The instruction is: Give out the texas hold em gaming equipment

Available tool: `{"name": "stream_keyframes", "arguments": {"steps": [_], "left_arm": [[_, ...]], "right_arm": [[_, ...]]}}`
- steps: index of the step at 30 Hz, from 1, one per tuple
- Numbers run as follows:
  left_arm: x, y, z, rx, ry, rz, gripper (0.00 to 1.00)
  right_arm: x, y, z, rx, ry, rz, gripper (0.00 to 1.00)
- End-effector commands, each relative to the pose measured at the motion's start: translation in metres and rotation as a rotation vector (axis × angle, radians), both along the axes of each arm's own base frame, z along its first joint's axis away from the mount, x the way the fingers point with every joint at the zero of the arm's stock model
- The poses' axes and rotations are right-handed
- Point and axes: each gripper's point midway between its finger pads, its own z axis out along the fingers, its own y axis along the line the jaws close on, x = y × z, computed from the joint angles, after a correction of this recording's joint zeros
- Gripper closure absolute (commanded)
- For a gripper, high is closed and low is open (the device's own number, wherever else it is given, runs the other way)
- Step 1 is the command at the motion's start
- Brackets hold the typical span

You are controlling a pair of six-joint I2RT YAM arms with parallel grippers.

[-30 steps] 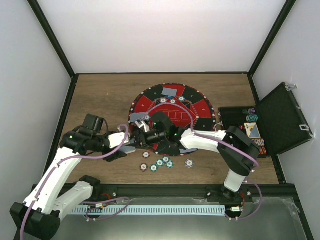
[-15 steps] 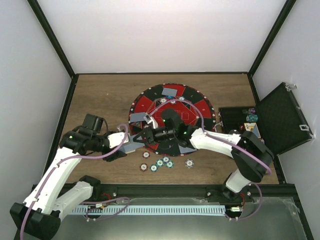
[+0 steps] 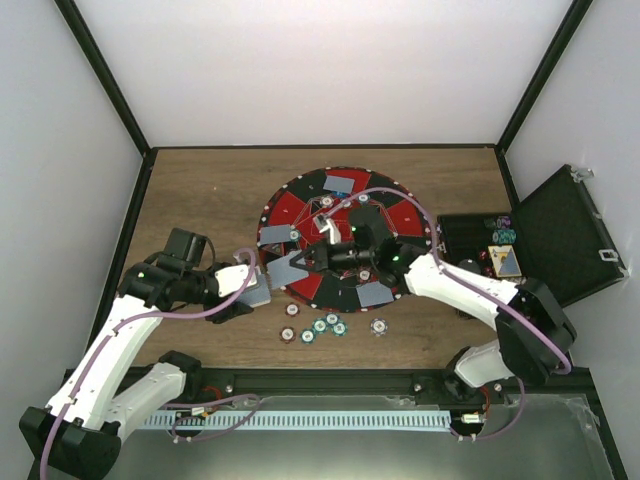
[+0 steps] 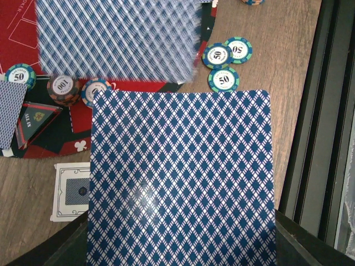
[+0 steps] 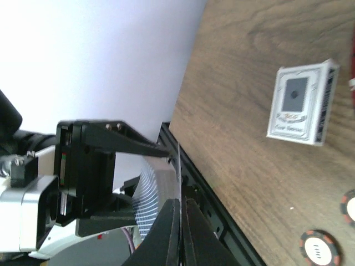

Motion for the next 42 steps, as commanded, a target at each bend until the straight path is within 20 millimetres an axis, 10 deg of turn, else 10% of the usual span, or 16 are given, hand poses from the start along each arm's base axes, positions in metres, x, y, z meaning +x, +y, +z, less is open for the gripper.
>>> {"name": "stream_keyframes", "arguments": {"steps": [1, 8, 17, 26, 42], "left_arm": [[0.002, -0.003, 0.012, -0.024, -0.042, -0.011, 0.91], [-0.001, 0.0, 0.014, -0.016, -0.044, -0.008, 0.91], [-0.007, 0.001, 0.017, -0.021, -0.033, -0.004, 0.91], [-0.01, 0.005, 0.018, -0.002, -0.035, 0.002, 0.91], [-0.008, 0.005, 0.019, 0.002, -0.04, 0.001, 0.91]], "right_arm": [[0.025, -0.027, 0.004, -0.006, -0.018, -0.066, 0.99], [0.087, -0.038, -0.023, -0.058, 0.001, -0.128, 0.99], [0.176, 0.019, -0.092, -0.138, 0.063, -0.12, 0.99], [0.219, 0.055, -0.138, -0.23, 0.086, -0.127, 0.96], [0.233, 0.015, -0.091, -0.465, -0.12, -0.252, 0.34]]}}
